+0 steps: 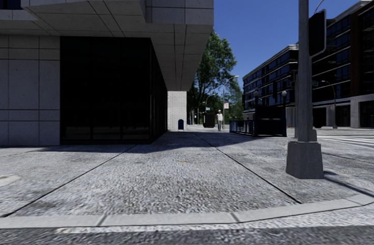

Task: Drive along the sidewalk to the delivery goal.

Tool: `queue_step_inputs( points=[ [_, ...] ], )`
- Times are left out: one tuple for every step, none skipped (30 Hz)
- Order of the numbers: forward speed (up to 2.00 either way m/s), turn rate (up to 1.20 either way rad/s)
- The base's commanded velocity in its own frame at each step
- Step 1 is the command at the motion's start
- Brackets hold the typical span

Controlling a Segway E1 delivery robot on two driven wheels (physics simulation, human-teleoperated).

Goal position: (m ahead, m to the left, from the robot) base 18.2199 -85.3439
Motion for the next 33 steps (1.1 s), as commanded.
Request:
queue_step_inputs(
  points=[
    [2.00,-0.25],
    [2.00,-0.25],
    [2.00,-0.25],
    [2.00,-0.25],
    [2.00,-0.25],
    [2.00,-0.25],
    [2.00,-0.25],
    [2.00,-0.25],
    [2.00,-0.25],
    [2.00,-0.25],
    [2.00,-0.25],
    [2.00,-0.25],
    [2.00,-0.25],
    [1.97,-0.24],
    [1.97,-0.24],
    [1.89,-0.17],
    [1.75,-0.10],
    [1.67,-0.06],
    [1.67,-0.06],
    [1.62,-0.04],
    [1.59,-0.03],
    [1.57,-0.03],
    [1.55,-0.03],
    [1.55,-0.03],
    [1.54,-0.03],
    [1.51,-0.03],
    [1.49,-0.03],
    [1.48,-0.03],
    [1.48,-0.03],
    [1.47,-0.03],
    [1.47,-0.10],
    [1.47,-0.15],
    [1.47,-0.18]
  ],
)
